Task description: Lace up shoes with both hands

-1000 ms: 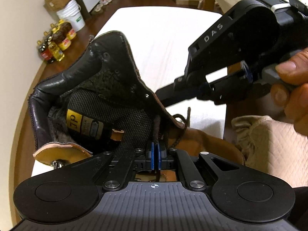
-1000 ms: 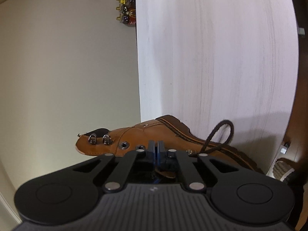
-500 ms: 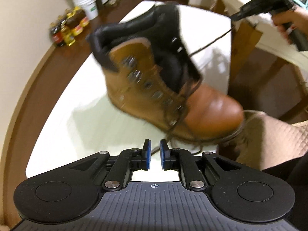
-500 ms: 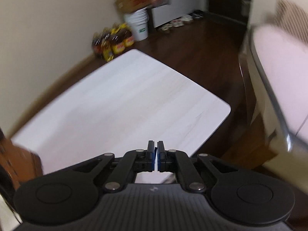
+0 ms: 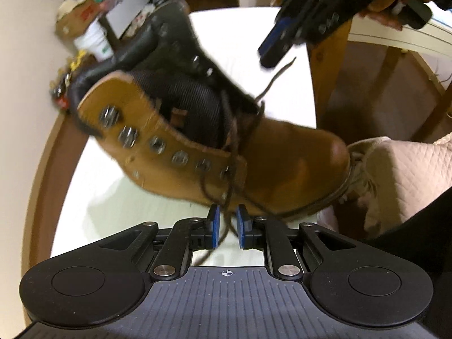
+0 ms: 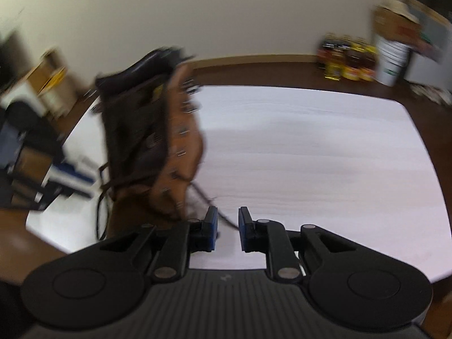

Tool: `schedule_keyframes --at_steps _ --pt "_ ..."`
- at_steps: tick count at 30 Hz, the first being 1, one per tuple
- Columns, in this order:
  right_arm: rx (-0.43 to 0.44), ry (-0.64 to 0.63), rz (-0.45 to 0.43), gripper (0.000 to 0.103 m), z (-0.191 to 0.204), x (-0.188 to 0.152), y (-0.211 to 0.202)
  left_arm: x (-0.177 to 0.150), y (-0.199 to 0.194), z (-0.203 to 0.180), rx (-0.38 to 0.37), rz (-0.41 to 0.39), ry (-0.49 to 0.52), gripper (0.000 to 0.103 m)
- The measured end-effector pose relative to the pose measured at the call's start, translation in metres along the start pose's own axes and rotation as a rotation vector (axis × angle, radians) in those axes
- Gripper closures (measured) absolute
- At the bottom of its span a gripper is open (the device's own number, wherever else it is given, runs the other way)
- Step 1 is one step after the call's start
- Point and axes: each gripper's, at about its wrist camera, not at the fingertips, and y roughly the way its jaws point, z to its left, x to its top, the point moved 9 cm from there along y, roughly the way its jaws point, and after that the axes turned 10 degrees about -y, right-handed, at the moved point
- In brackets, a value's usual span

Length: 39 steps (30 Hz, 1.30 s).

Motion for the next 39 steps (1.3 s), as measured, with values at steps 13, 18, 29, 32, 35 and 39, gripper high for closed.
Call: schedule_keyframes --at_steps 13,18,29,32,35,39 --pt "0.012 -0.187 -0.014 0.085 0.011 -0.009 -0.005 0.009 -0.006 0.001 -0.011 0.009 -0.043 0.101" --pt "-0.021 -0.426 -0.004 0.085 0.030 0.000 0.018 0.012 -0.014 0.006 -0.007 0.007 -0.049 0.101" --pt "-0.209 -0.353 0.168 0.102 -0.035 -0.027 0.018 -0.022 -0.026 0.030 0.069 0.104 -0.111 0.102" --pt "-0.322 -0.251 0.277 0.103 -0.087 -0.061 0.010 -0.035 -0.028 0.040 0.086 0.124 -0.136 0.102" --pt "-0.321 -0.215 0.286 0.102 -0.100 -0.069 0.004 -0.032 -0.034 0.042 0.056 0.102 -0.166 0.102" --pt "-0.233 -0.249 0.192 0.094 -0.070 -0.047 0.007 -0.022 -0.037 0.032 0.034 0.075 -0.134 0.101"
